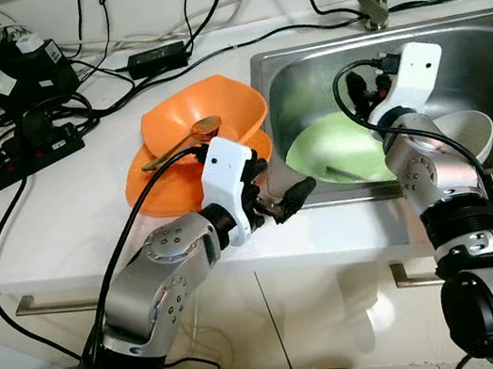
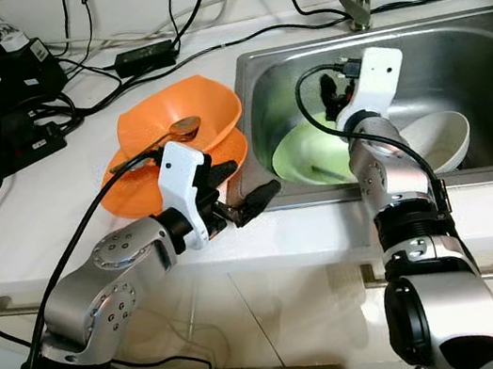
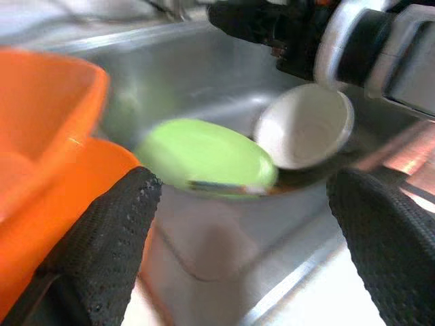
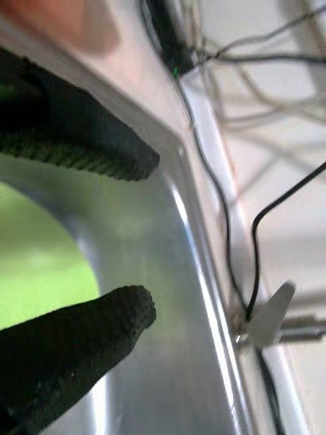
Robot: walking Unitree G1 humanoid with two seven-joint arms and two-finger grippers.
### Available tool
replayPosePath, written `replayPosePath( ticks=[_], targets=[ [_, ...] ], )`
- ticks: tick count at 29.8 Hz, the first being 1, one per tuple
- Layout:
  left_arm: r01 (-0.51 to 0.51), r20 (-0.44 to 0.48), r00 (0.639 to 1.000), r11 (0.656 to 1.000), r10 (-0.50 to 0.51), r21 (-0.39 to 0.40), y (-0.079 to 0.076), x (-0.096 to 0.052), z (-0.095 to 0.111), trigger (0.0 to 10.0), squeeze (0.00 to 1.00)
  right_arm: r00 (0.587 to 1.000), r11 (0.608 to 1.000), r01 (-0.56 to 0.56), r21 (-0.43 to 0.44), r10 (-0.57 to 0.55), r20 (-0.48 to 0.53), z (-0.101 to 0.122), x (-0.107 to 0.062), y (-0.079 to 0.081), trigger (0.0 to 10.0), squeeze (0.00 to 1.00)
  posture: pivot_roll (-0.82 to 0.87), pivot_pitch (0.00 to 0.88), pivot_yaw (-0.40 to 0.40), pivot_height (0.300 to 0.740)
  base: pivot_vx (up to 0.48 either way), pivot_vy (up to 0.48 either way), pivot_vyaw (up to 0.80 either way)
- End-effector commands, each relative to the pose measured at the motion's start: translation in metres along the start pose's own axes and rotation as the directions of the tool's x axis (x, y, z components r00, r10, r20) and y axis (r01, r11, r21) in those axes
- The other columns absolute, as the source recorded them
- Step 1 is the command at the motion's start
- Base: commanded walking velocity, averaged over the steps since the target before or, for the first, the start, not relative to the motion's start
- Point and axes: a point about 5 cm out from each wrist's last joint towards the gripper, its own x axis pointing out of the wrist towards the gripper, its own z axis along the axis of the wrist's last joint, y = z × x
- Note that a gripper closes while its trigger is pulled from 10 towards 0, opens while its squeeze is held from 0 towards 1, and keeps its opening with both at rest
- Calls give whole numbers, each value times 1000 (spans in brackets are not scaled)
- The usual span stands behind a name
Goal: Kitchen organization
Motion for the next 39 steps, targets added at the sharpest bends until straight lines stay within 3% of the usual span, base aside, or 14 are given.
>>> replayPosePath(
  ticks=[1, 2, 3, 4, 12, 17, 20, 21, 22, 23, 25, 27, 30, 39],
  targets=[
    [-106, 92, 991, 993, 102, 41, 12, -4, 12, 10000, 1000, 998, 998, -47, 29, 46, 30, 6, 0, 8, 10000, 1000, -16, 44, 149, 740, 0, 0, 0],
    [-141, 124, 983, 989, 136, 36, 16, -6, 15, 10000, 1000, 998, 998, -58, 33, 57, 34, 6, -1, 10, 10000, 886, -16, 45, 149, 740, 0, 0, 0],
    [-176, 165, 972, 983, 165, 53, 20, -9, 20, 10000, 1000, 997, 997, -67, 34, 66, 37, 7, -1, 11, 10000, 267, -15, 45, 150, 740, 0, 0, 0],
    [-206, 190, 964, 975, 188, 78, 24, -13, 23, 10000, 1000, 997, 997, -72, 32, 71, 37, 7, -1, 12, 10000, 0, -14, 45, 149, 740, 0, 0, 0],
    [-444, 324, 872, 871, 367, 209, 44, -30, 29, 10000, 1000, 993, 992, -118, 39, 116, 31, 4, -4, 19, 10000, 0, -9, 43, 150, 740, 0, 0, 0],
    [-683, 390, 704, 715, 593, 146, 72, -50, 23, 10000, 1000, 991, 990, -134, 41, 133, 28, 3, -6, 20, 10000, 0, -13, 44, 157, 740, 0, 0, 0],
    [-756, 383, 620, 651, 685, 59, 85, -61, 17, 10000, 627, 979, 979, -199, 41, 197, 43, 4, -10, 26, 10000, 0, -14, 46, 155, 740, 0, 0, 0],
    [-764, 377, 609, 644, 698, 43, 86, -62, 16, 10000, 627, 972, 972, -231, 37, 229, 52, 6, -11, 30, 10000, 0, -11, 45, 155, 740, 0, 0, 0],
    [-769, 376, 602, 638, 704, 36, 87, -62, 15, 10000, 506, 956, 957, -288, 40, 285, 66, 7, -15, 36, 10000, 0, -11, 45, 155, 740, 0, 0, 0],
    [-765, 354, 606, 644, 713, 13, 89, -62, 12, 10000, 20, 931, 932, -361, 42, 358, 75, 9, -20, 44, 10000, 0, -8, 45, 154, 740, 0, 0, 0],
    [-761, 339, 609, 648, 717, -2, 90, -61, 10, 10000, 20, 912, 912, -407, 45, 403, 79, 10, -24, 49, 10000, 0, -8, 45, 154, 740, 0, 0, 0],
    [-741, 303, 620, 667, 724, -79, 93, -59, 4, 10000, 0, 790, 790, -613, -23, 614, 15, 3, -51, 66, 10000, 0, -11, 47, 153, 740, 0, 0, 0],
    [-746, 273, 619, 660, 736, -88, 97, -58, 0, 10000, 0, 706, 705, -708, -48, 707, -39, -2, -68, 72, 10000, 0, -19, 51, 156, 740, 0, 0, 0],
    [-697, 192, 641, 669, 743, -260, 101, -50, -4, 10000, 0, 656, 645, -755, -119, 743, -135, -3, -80, 69, 10000, 0, -26, 52, 164, 740, 0, 0, 0]
  ],
)
